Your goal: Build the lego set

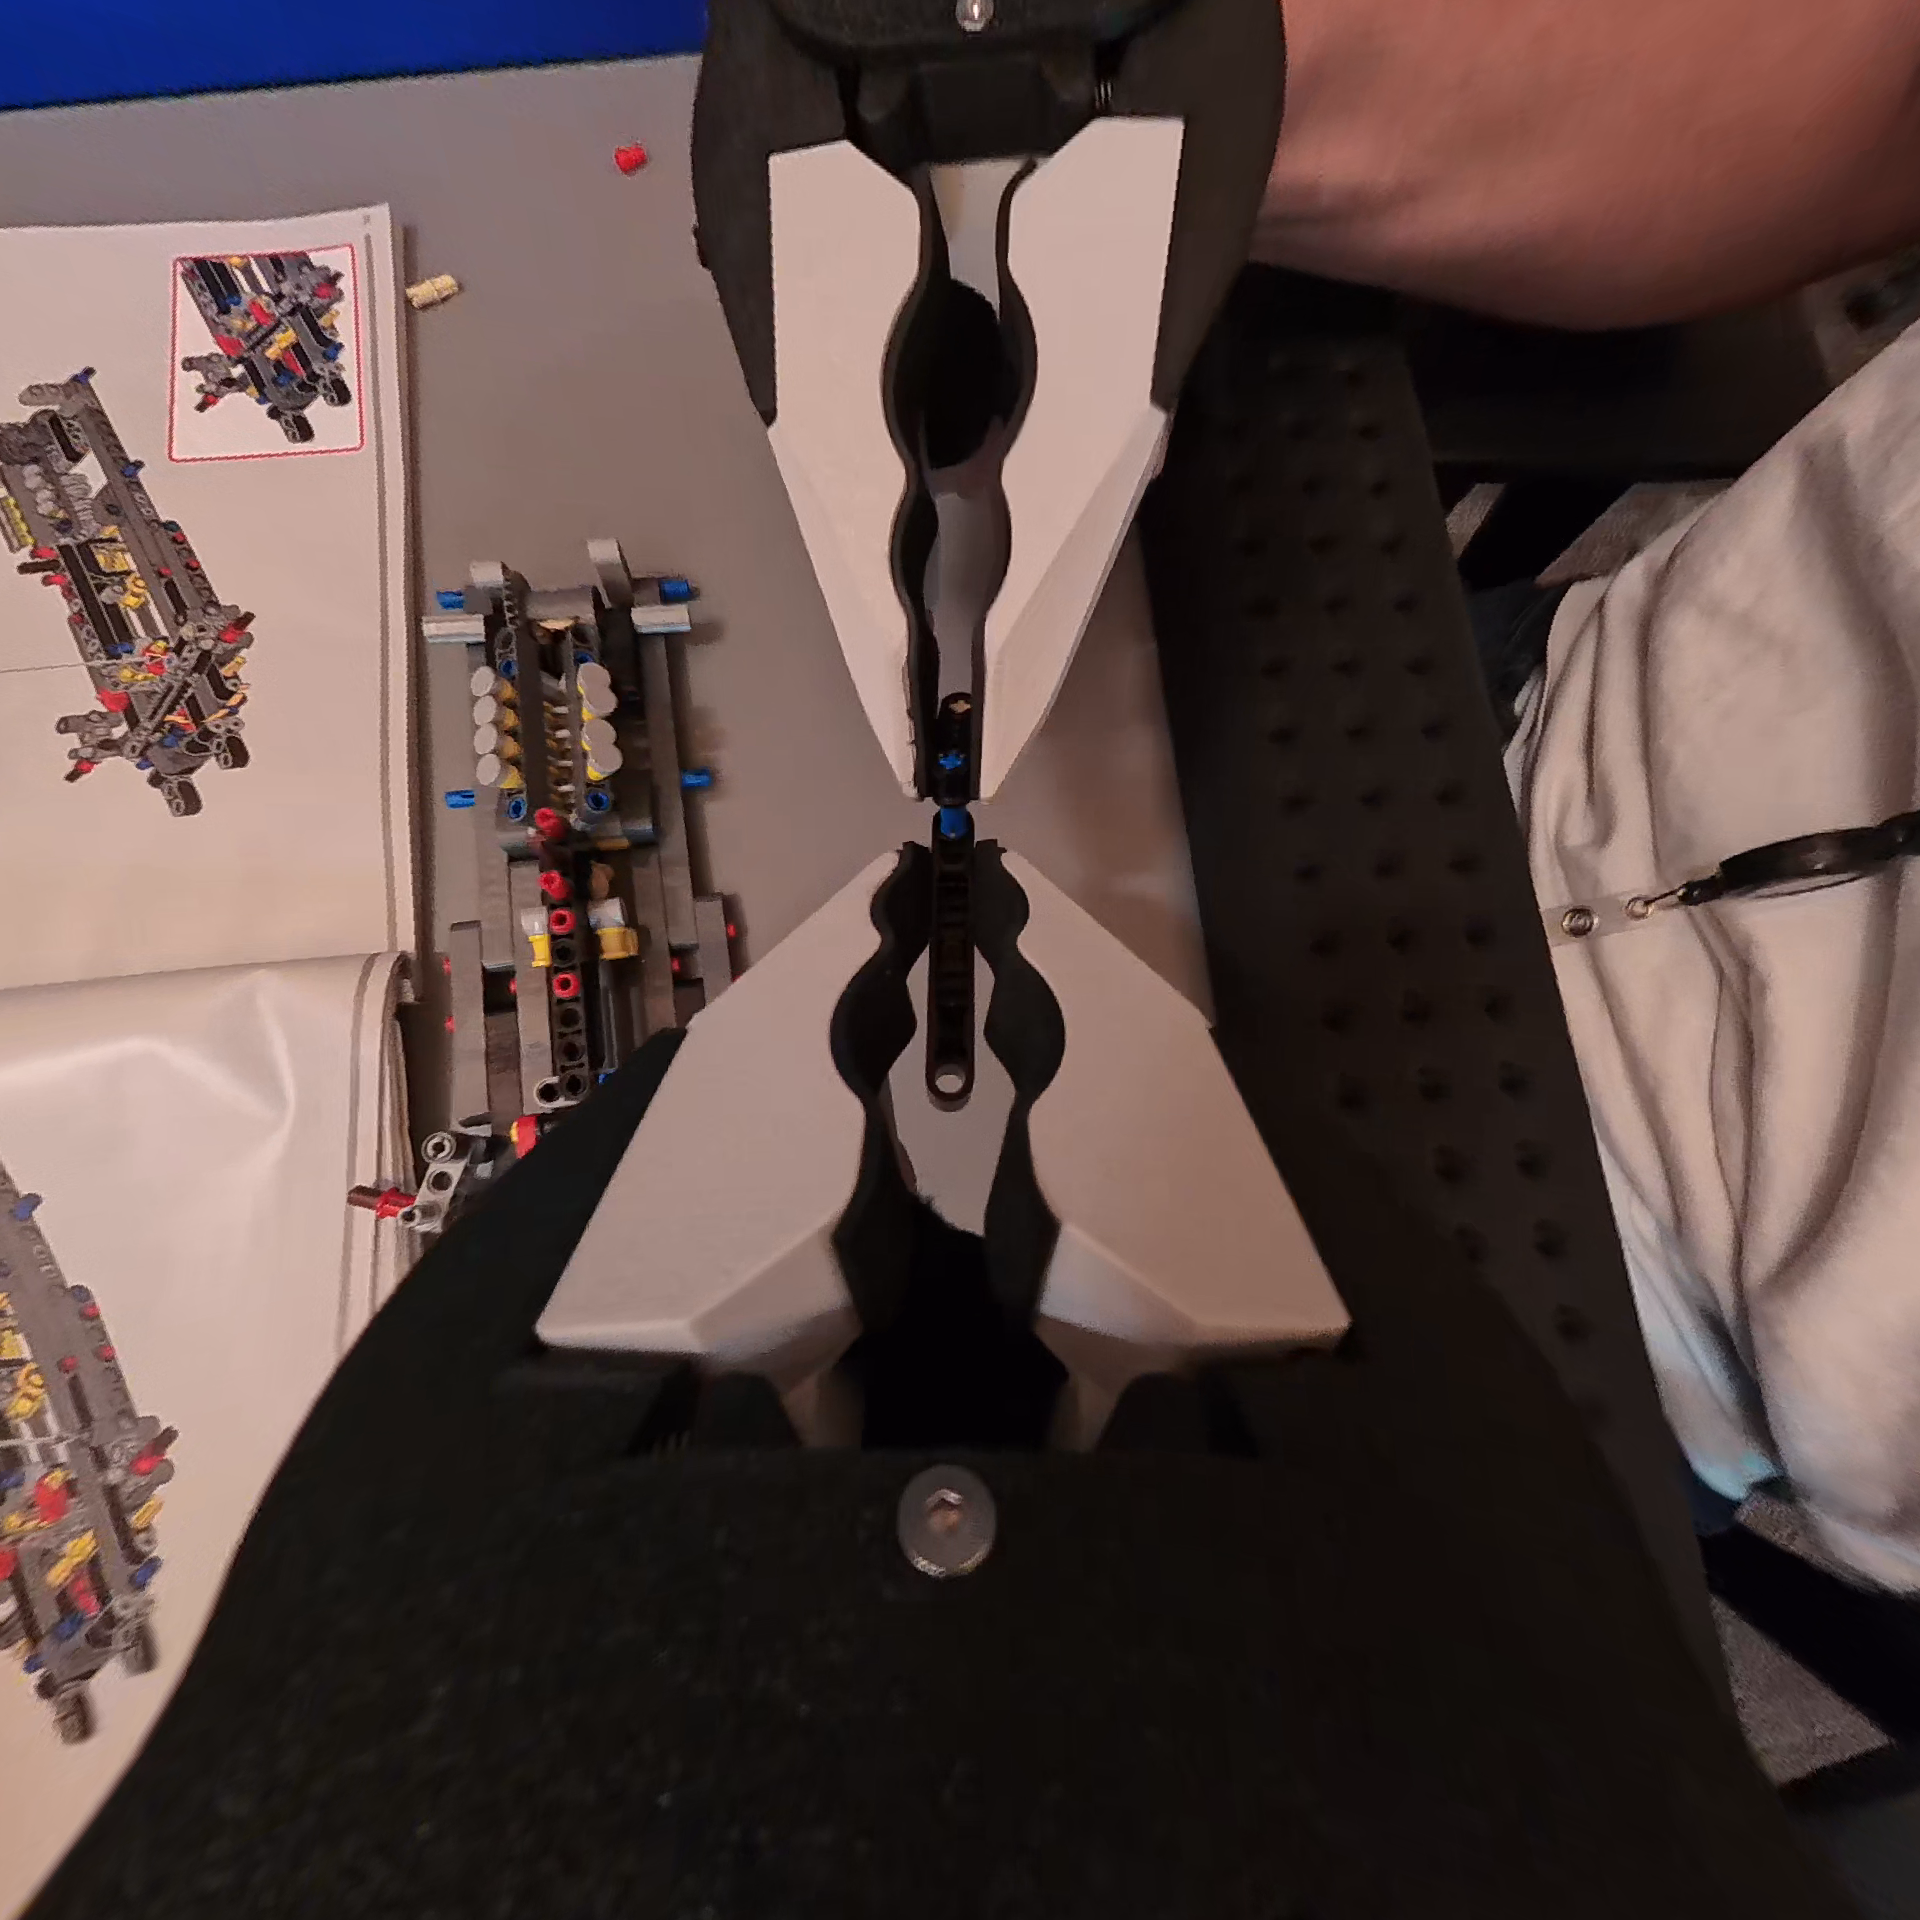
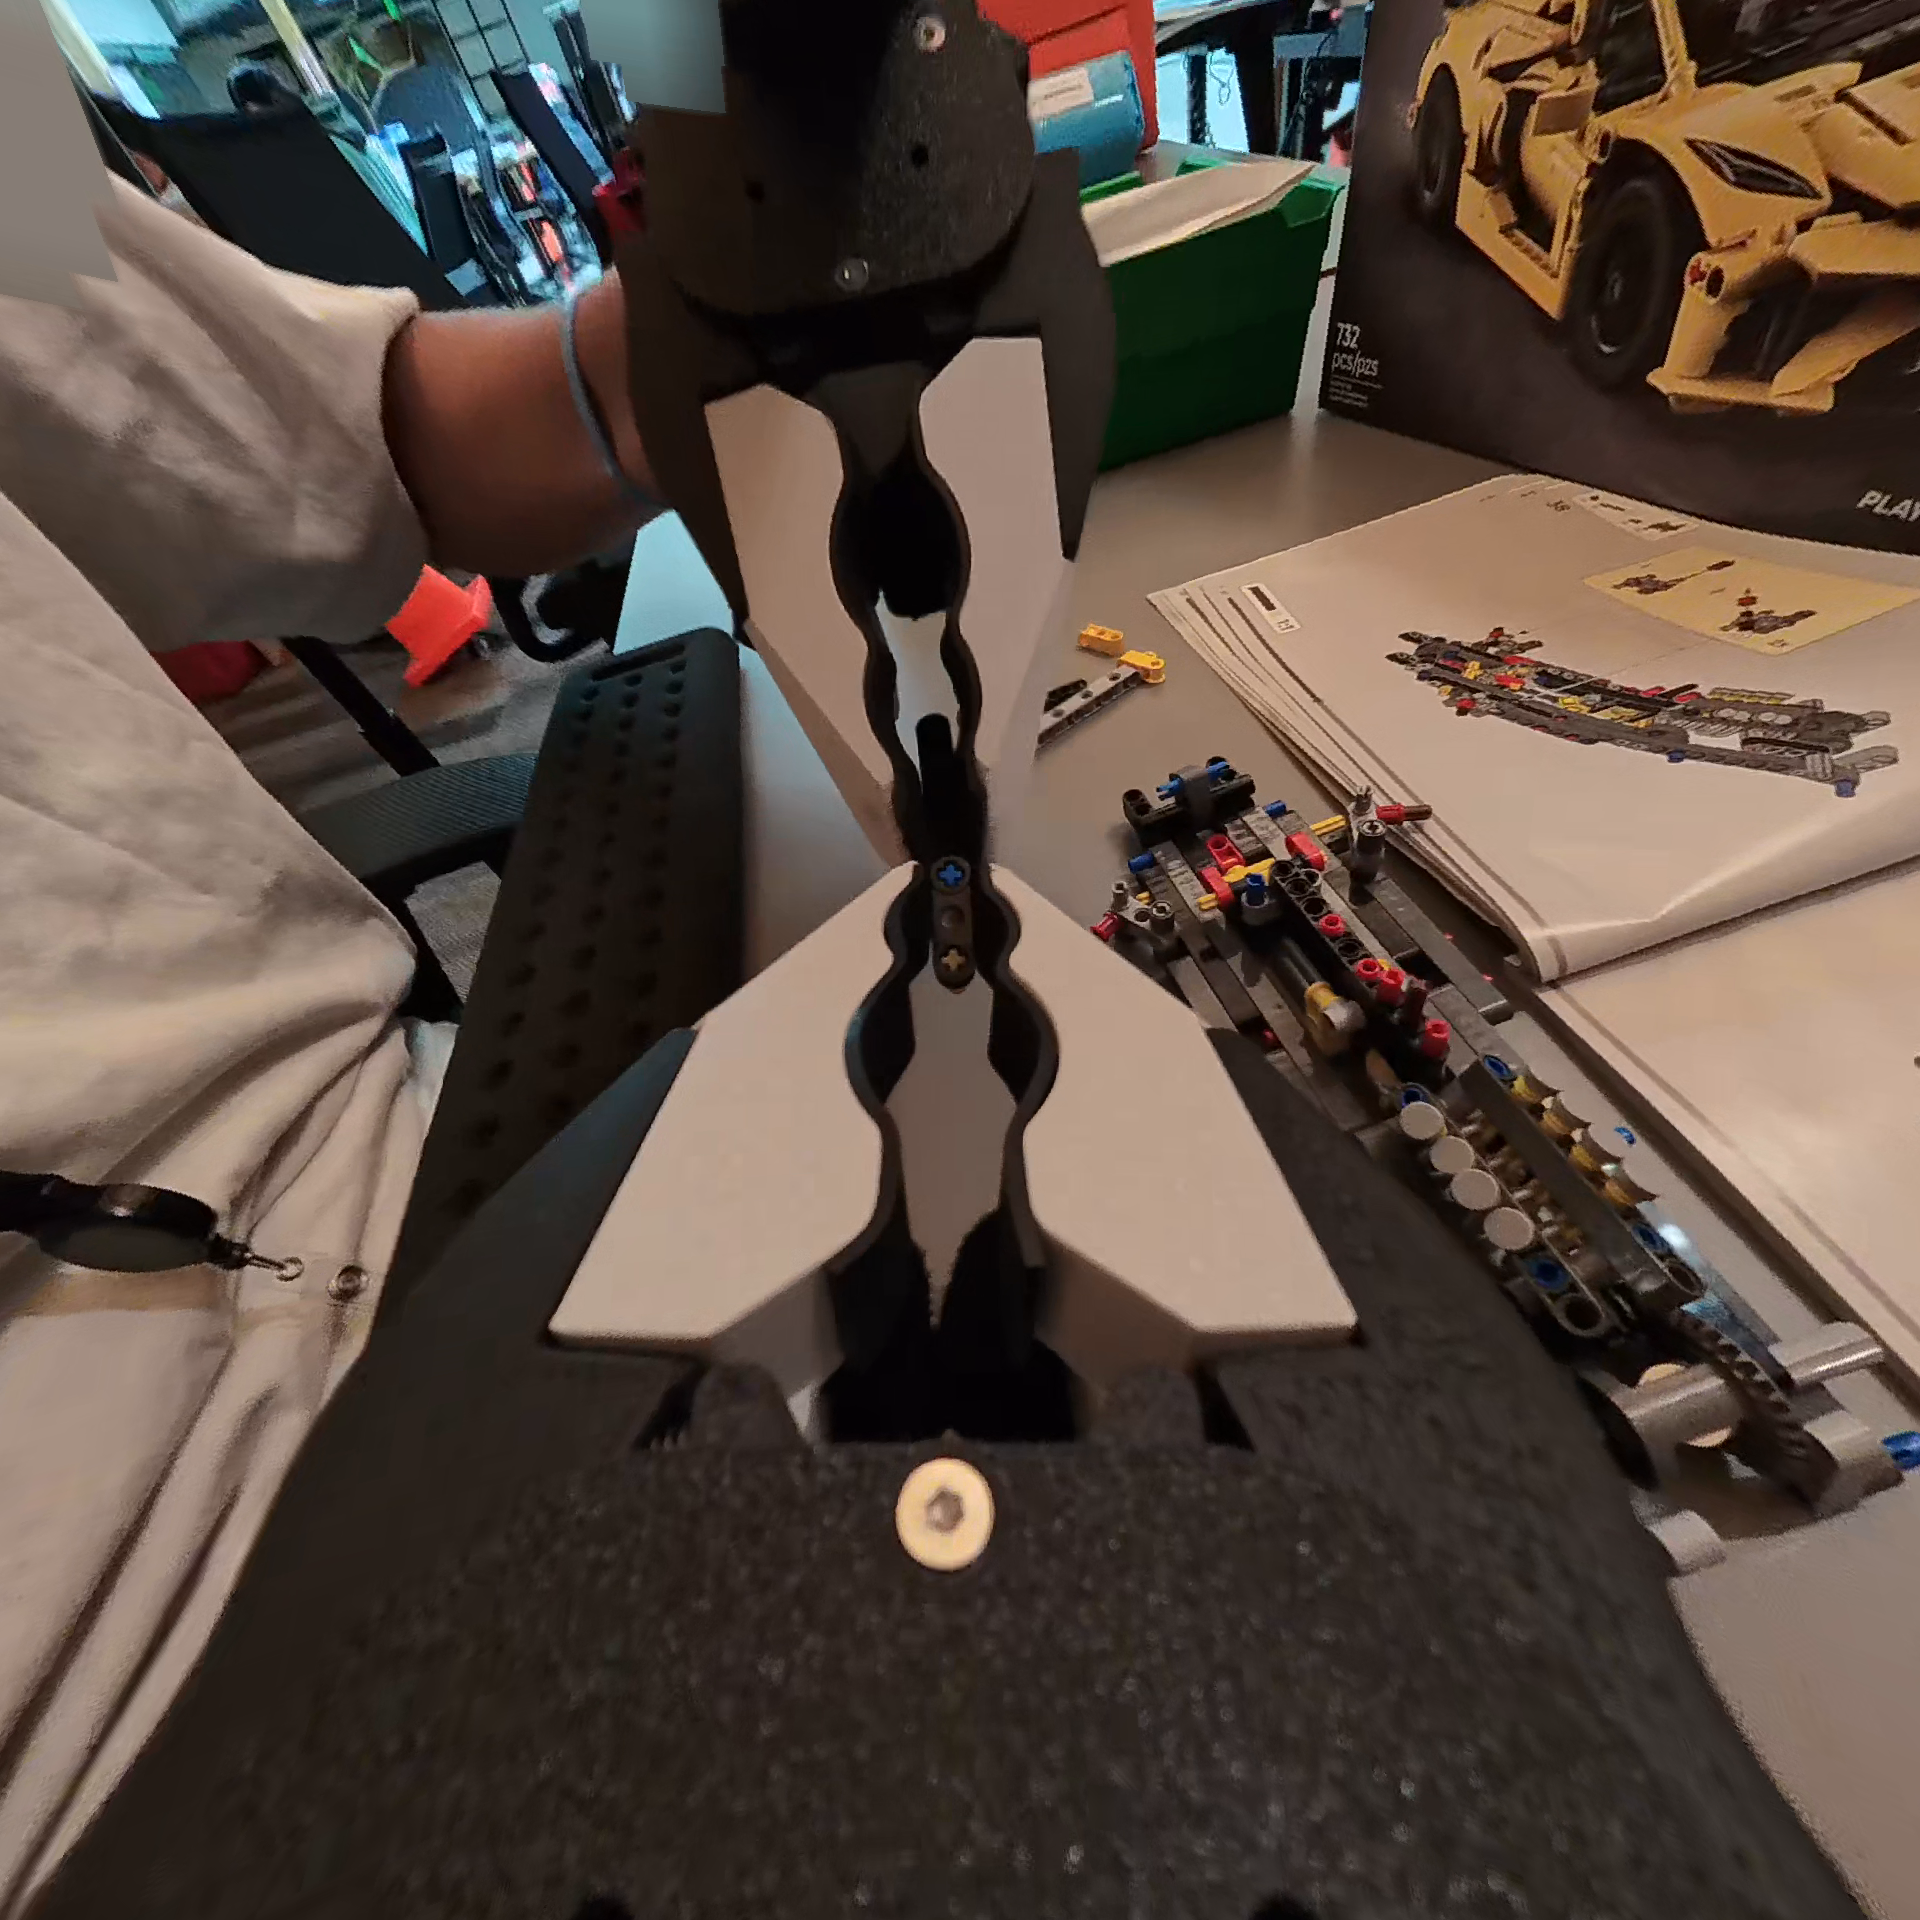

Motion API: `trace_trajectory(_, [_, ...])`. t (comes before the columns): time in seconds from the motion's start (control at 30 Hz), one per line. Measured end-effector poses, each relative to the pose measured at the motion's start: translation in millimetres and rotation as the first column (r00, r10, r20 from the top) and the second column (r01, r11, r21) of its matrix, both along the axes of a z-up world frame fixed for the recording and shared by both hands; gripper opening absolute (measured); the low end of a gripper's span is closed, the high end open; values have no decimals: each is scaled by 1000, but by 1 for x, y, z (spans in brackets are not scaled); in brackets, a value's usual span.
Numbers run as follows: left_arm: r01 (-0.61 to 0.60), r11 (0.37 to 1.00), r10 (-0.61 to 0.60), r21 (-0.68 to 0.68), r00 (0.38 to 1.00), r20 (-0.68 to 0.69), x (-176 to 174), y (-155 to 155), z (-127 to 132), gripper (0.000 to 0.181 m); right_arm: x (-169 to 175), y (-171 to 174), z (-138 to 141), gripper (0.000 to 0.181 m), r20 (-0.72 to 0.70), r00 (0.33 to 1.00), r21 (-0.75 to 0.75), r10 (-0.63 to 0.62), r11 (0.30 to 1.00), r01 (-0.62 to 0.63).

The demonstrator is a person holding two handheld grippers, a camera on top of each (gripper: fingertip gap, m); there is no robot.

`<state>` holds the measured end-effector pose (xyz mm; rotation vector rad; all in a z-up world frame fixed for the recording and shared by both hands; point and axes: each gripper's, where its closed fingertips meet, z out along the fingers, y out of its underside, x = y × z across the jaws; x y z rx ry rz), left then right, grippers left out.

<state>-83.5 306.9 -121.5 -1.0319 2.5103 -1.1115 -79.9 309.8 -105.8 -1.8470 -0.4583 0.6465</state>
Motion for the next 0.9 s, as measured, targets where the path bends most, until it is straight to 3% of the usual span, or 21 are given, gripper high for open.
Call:
trace_trajectory(0.13, [-39,985,37,-168,999,-17,-3,-7,5,7,-3,-4,5,7,-112,993,4,28,1000,-28])
trace_trajectory(0.3, [-134,875,122,-465,991,-56,-13,-15,20,7,10,-11,39,7,-336,941,115,24,993,16])
trace_trajectory(0.4, [-157,918,157,-364,987,-30,-26,-21,2,7,28,-9,34,7,-371,927,111,-43,990,90])
trace_trajectory(0.5, [-114,949,103,-294,993,-54,-54,-52,-13,6,26,-9,25,7,-319,946,103,-56,990,93])
trace_trajectory(0.7, [-134,990,133,33,991,23,-64,-62,-59,7,15,-4,12,7,-238,970,76,-46,995,65])
trace_trajectory(0.83, [-151,989,151,-7,988,22,-66,-65,-61,8,10,-7,8,7,-225,974,68,-35,996,52])
trace_trajectory(0.9, [-164,986,164,-18,986,28,-71,-62,-60,23,10,-9,8,7,-224,974,70,-37,996,54])
